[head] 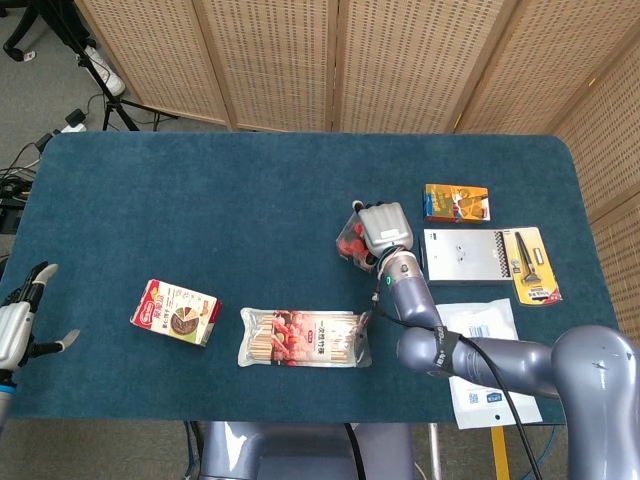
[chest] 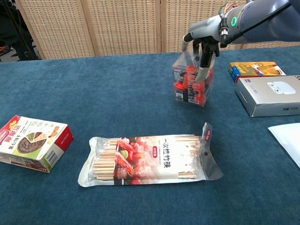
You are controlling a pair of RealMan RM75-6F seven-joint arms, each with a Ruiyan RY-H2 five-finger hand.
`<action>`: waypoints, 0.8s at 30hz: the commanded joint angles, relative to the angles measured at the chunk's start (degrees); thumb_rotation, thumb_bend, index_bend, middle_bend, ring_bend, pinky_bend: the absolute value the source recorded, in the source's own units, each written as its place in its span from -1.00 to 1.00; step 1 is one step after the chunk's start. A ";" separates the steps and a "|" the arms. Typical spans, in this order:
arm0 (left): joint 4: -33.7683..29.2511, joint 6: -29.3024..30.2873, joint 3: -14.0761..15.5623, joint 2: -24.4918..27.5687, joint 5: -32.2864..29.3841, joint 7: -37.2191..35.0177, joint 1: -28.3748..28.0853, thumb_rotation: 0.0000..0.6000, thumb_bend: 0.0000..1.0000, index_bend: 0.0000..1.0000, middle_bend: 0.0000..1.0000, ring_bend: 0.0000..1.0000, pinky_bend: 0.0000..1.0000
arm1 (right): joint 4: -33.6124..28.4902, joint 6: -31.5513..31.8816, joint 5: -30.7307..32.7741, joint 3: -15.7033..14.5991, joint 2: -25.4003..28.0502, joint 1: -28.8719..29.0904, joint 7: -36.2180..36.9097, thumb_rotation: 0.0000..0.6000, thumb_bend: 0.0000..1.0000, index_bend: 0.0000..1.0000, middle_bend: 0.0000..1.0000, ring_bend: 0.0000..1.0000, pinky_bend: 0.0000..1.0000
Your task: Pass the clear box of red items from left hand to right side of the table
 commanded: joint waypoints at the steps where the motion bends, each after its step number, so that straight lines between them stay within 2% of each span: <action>1: -0.22 -0.05 0.08 0.00 0.10 0.19 -0.02 1.00 -0.58 -1.00 -1.00 -0.72 -0.68 | 1.44 -0.72 -0.27 -0.61 0.46 -1.13 0.60 1.00 -0.68 -0.03 -0.33 -0.44 -0.22; 13: -0.15 -0.43 -0.02 -0.05 -0.36 0.58 -0.07 1.00 -0.58 -1.00 -1.00 -0.72 -0.68 | 5.26 -3.24 2.19 -2.87 1.87 -4.37 0.12 1.00 -0.65 -0.01 -0.35 -0.44 -0.22; 21: -0.10 -0.82 0.09 -0.16 -0.19 0.46 -0.22 1.00 -0.58 -1.00 -1.00 -0.72 -0.68 | 5.29 -3.32 2.20 -2.68 2.43 -5.48 0.25 1.00 -0.64 -0.01 -0.36 -0.44 -0.23; 24: -0.17 -0.83 0.08 -0.10 -0.16 0.34 -0.21 1.00 -0.58 -1.00 -1.00 -0.72 -0.68 | 4.94 -3.32 2.05 -2.44 2.52 -5.72 0.45 1.00 -0.65 -0.01 -0.42 -0.45 -0.23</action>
